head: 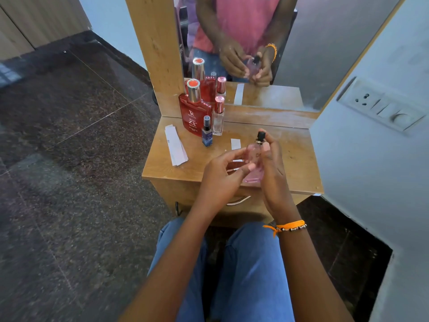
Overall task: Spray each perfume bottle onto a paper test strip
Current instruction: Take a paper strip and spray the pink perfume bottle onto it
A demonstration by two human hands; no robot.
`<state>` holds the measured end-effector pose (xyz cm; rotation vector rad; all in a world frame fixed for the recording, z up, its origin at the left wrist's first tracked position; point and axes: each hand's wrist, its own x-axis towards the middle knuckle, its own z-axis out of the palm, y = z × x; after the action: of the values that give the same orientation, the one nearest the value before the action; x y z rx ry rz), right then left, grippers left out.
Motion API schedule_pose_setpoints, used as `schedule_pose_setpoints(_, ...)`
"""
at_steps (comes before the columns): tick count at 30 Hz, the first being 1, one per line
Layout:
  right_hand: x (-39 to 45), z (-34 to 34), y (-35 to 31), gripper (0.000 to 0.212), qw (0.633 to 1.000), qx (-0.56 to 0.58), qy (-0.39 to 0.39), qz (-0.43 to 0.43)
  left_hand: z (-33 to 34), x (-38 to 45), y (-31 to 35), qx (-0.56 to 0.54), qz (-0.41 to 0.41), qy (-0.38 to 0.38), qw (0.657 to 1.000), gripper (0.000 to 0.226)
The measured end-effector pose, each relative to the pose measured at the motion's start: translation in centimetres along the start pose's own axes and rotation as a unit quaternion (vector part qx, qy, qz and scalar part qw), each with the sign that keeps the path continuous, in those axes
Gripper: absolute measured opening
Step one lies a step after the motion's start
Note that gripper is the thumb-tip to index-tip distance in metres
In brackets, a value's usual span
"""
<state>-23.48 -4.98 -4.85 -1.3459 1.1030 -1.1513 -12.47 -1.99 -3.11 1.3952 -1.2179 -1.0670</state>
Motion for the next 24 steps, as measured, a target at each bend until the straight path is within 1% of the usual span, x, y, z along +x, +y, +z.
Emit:
schedule_pose_setpoints(2,-0.4,0.3,-0.2,0.050,0.998,0.050,-0.029,0.021,0.1,-0.2,0.3,0.015,0.005,0.031,0.999,0.031)
schedule_pose_setpoints(4,-0.8,0.3,-0.4,0.056,0.992,0.122,-0.016,0.039,0.0,-0.3,0.5,0.029,0.014,0.048,0.998,0.030)
schedule_pose_setpoints(5,-0.8,0.2,-0.7,0.053,0.989,0.140,0.004,0.039,-0.1,-0.4,0.5,0.033,0.016,0.049,0.998,0.030)
schedule_pose_setpoints(7,-0.7,-0.2,-1.3,0.045,0.990,0.130,0.044,0.012,-0.3,-0.5,0.5,0.043,0.018,0.053,0.998,0.032)
schedule_pose_setpoints(9,-0.5,-0.7,-2.0,0.045,0.990,0.121,0.062,-0.025,-0.6,-0.7,0.5,0.051,0.020,0.061,0.997,0.032)
schedule_pose_setpoints(11,-0.3,-0.9,-2.8,0.037,0.990,0.104,0.068,-0.062,-0.6,-0.9,0.6,0.056,0.022,0.063,0.996,0.031)
schedule_pose_setpoints(14,-0.3,-0.6,-4.2,0.023,0.989,0.099,0.038,-0.104,-0.6,-1.1,0.8,0.049,0.025,0.062,0.997,0.030)
schedule_pose_setpoints(16,-0.3,-0.4,-4.5,0.020,0.990,0.081,0.012,-0.119,-0.5,-1.3,0.9,0.046,0.025,0.057,0.997,0.031)
schedule_pose_setpoints(20,-0.4,-0.9,-4.3,0.023,0.992,0.056,-0.017,-0.108,-0.8,-1.6,0.7,0.038,0.024,0.045,0.998,0.032)
schedule_pose_setpoints(24,-0.6,-0.9,-4.3,0.028,0.993,0.045,-0.057,-0.088,-1.0,-1.5,0.6,0.013,0.025,0.031,0.999,0.028)
